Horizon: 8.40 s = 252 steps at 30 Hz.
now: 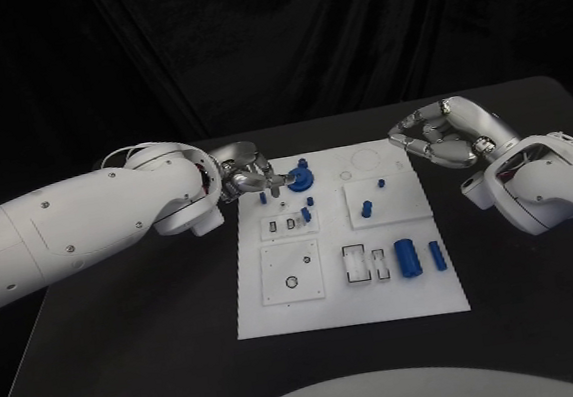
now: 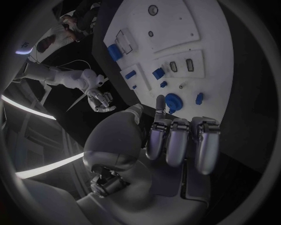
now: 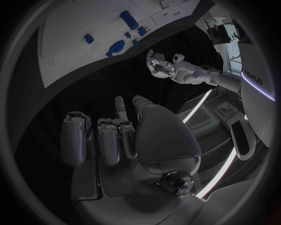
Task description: Assemble the parts on the task board
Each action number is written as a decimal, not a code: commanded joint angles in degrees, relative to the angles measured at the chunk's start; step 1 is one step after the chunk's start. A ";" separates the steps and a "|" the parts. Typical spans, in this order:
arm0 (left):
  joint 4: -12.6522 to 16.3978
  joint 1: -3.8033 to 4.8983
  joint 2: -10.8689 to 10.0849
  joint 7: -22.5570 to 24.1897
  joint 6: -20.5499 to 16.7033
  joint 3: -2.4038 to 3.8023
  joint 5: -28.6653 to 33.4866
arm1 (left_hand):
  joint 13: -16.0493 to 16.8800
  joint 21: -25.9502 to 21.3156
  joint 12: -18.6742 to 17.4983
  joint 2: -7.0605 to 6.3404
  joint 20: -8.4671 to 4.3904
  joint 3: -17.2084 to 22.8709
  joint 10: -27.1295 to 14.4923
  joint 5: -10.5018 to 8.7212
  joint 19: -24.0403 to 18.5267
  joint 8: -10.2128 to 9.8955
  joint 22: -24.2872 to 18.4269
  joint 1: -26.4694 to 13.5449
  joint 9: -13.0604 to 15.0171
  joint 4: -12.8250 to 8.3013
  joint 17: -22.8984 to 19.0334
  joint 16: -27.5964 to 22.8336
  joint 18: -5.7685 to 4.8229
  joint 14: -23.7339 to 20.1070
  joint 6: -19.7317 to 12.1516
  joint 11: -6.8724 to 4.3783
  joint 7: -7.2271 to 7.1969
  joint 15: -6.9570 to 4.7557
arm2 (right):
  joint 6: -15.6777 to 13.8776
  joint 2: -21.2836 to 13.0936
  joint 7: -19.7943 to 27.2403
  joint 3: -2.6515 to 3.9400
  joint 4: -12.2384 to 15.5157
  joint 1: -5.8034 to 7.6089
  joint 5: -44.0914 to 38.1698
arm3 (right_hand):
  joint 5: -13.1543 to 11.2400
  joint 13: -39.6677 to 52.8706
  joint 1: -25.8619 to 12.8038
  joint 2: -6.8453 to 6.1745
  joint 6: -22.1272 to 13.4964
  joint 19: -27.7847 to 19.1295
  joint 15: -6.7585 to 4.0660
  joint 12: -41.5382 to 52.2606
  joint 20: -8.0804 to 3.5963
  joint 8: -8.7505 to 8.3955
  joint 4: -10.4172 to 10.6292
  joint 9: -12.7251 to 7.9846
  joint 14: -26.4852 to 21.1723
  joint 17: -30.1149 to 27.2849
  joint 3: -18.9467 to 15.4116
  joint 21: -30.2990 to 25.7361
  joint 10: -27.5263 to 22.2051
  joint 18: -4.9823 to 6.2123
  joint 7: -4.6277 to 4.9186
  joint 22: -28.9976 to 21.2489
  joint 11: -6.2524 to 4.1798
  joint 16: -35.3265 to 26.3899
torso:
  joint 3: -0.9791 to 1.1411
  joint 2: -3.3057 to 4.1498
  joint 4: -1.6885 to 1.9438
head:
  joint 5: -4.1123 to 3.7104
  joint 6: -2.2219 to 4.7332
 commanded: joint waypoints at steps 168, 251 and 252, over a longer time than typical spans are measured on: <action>-8.55 -5.25 11.59 -9.17 6.52 -0.08 -5.27 | 15.06 -0.20 0.19 -1.29 -3.49 9.36 6.15 12.90 6.04 -5.46 15.07 6.15 14.02 -8.27 15.05 0.15 -0.33 5.94 3.38 -3.32 -2.78 -3.43 | 2.61 -1.41 -3.75 0.03 -0.06 -1.40 0.39 | 4.77 15.07 4.97 -0.57 -1.52 1.89 0.74 0.15 0.79 2.11 -0.44 0.56 6.07 15.09 1.43 -0.90 5.98 -0.86 0.27 12.09 0.75 0.36 | 0.95 -0.58 0.12 | 1.23 -1.20; -6.87 -8.36 7.45 -9.53 -0.23 -0.09 -5.27 | 15.06 -0.20 0.19 -4.29 -2.59 7.87 6.15 -7.00 6.04 -13.29 15.07 -9.29 18.20 -0.87 15.05 0.15 -0.33 5.94 5.58 -2.16 -1.44 -2.47 | 5.41 -1.20 -6.24 0.03 -0.37 -1.71 0.39 | 10.48 15.07 8.74 -0.89 -2.25 1.11 0.75 0.15 0.81 3.78 -1.66 1.06 5.85 14.49 3.11 -2.52 5.98 -0.49 0.34 11.59 0.77 -0.26 | 0.94 -0.59 -0.06 | 1.87 -1.20; -6.88 -8.38 7.40 -9.81 -0.23 -0.09 -5.27 | 15.06 -0.20 0.19 -4.30 -2.58 7.73 6.15 -7.10 6.04 -13.34 15.07 -9.33 18.21 -0.79 15.05 0.15 -0.33 5.94 5.63 -2.15 -1.45 -2.46 | 5.45 -1.19 -6.29 0.03 -0.38 -1.71 0.39 | 10.76 15.07 8.86 -0.92 -2.27 1.12 0.75 0.15 0.81 3.83 -1.72 1.08 5.84 14.46 3.18 -2.52 5.98 -0.49 0.35 11.59 0.78 -0.29 | 0.93 -0.59 -0.07 | 1.89 -1.20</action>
